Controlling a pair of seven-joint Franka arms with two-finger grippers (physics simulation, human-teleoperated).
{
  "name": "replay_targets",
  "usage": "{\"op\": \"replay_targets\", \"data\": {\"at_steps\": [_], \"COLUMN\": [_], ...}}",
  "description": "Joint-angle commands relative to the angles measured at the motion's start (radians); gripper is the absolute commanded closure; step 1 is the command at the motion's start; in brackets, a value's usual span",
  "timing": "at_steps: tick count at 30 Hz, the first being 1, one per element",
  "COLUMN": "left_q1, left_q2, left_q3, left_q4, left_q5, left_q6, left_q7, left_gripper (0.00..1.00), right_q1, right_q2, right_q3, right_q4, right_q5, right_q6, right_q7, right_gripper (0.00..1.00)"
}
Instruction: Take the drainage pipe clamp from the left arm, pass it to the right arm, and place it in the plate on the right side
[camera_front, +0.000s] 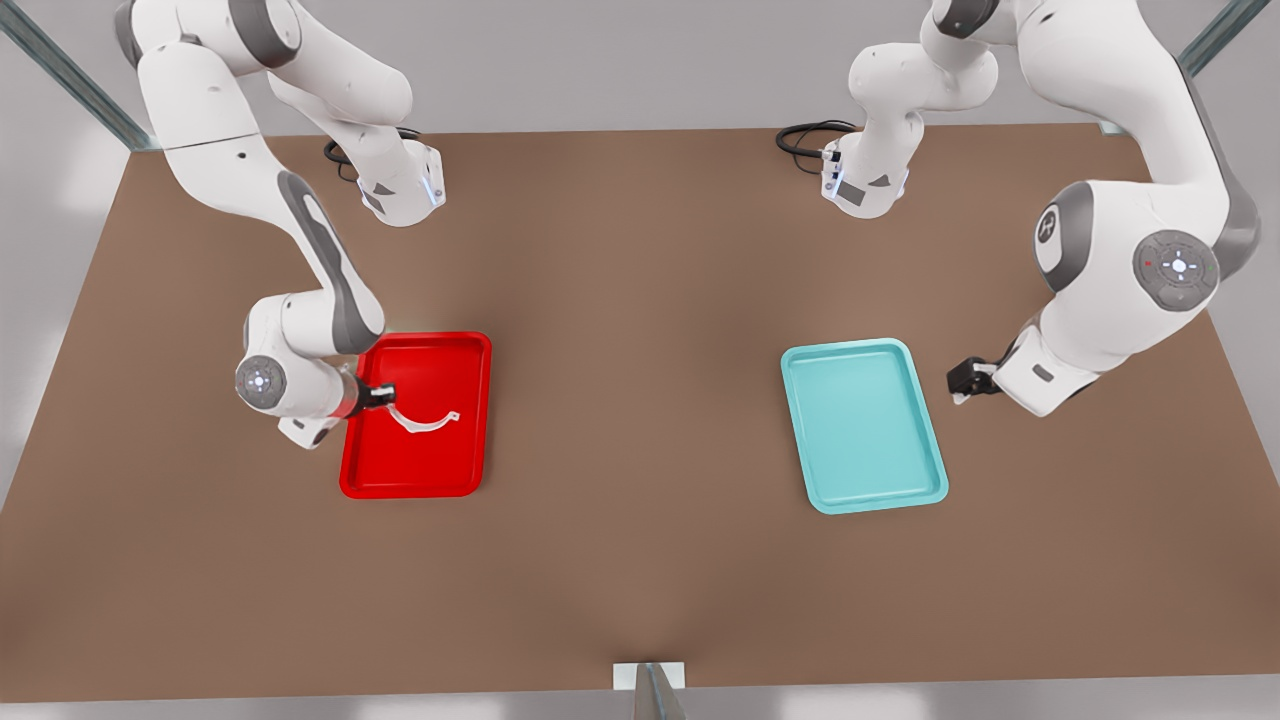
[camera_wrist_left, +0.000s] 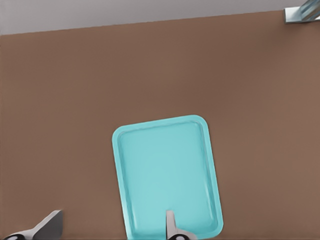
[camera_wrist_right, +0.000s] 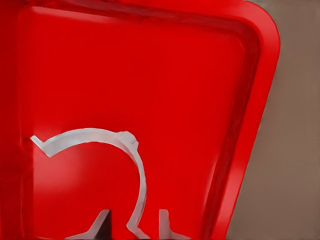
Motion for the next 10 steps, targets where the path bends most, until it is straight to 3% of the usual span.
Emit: {"op": "replay_targets", "data": {"at_steps": [1, 4, 5, 6, 9, 10], "left_q1": [-0.001, -0.028, -0.028, -0.028, -0.03, -0.03], "left_q2": [0.001, 0.005, 0.004, 0.004, 0.004, 0.004], "left_q3": [0.0, -0.002, -0.002, -0.002, -0.004, -0.004], "left_q4": [-0.001, -0.002, -0.001, 0.001, 0.001, 0.001], "left_q5": [0.019, 0.022, 0.022, 0.022, 0.02, 0.02], "left_q6": [-0.01, -0.021, -0.021, -0.021, -0.033, -0.033], "left_q7": [0.033, 0.025, 0.029, 0.028, 0.022, 0.022], "left_gripper": [0.0, 0.0, 0.0, 0.0, 0.0, 0.0], "right_q1": [-0.003, -0.006, 0.071, 0.249, 0.419, 0.392], "right_q2": [-0.003, -0.04, -0.08, -0.144, -0.285, -0.29], "right_q3": [0.003, -0.002, -0.085, -0.293, -0.476, -0.444], "right_q4": [0.066, 0.512, 0.592, 0.621, 0.558, 0.564], "right_q5": [0.005, 0.006, -0.014, -0.009, -0.006, 0.0], "right_q6": [-0.092, -0.53, -0.589, -0.65, -0.68, -0.66], "right_q7": [-0.027, -0.027, -0.024, -0.027, -0.028, -0.025], "right_gripper": [0.0, 0.0, 0.0, 0.0, 0.0, 0.0]}}
